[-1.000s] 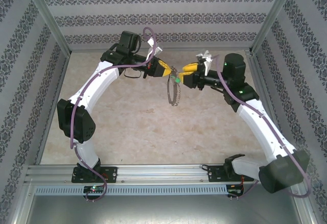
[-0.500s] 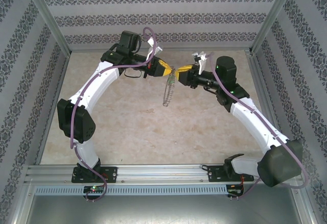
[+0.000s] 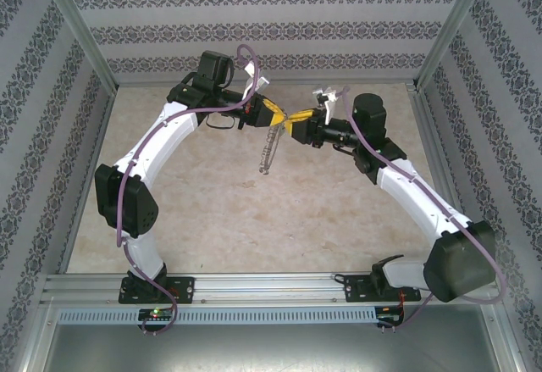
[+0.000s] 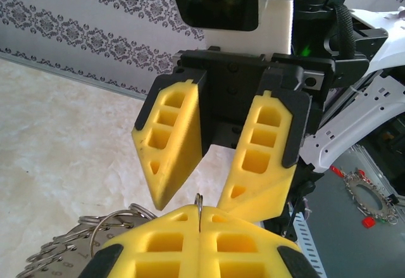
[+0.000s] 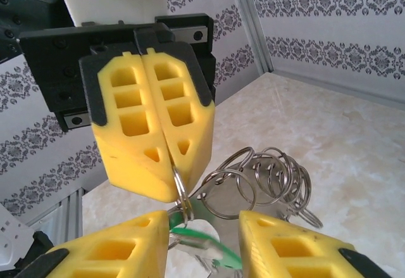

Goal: Put the keys on the keyring

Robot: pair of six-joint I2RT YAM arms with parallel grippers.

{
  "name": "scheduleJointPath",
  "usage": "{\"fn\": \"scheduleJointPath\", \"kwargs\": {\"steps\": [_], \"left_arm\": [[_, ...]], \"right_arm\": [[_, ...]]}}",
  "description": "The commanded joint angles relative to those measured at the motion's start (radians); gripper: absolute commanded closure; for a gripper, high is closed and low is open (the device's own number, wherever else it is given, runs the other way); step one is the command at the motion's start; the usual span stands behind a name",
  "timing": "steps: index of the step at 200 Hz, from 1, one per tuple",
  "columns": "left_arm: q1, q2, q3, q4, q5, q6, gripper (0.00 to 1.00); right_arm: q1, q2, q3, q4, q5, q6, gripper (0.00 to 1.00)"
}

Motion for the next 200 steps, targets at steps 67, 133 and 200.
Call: {"fn": "scheduleJointPath", "kwargs": {"steps": [67, 133, 200], "left_arm": [[-0.006, -0.027, 0.0, 0.009, 0.059, 0.019, 1.0], [-0.007, -0.024, 0.003, 0.0, 0.061, 0.022, 1.0], [-0.011, -0.02, 0.009, 0.004, 0.058, 0.017, 1.0]], "right_arm": [[-0.031, 0.022, 0.043, 0.088, -0.05, 0.027, 0.7], [-0.031, 0.048, 0.058, 0.116, -0.075, 0.05, 0.73], [-0.02, 0.078, 0.07, 0.123, -0.141, 0.053, 0.92]]}}
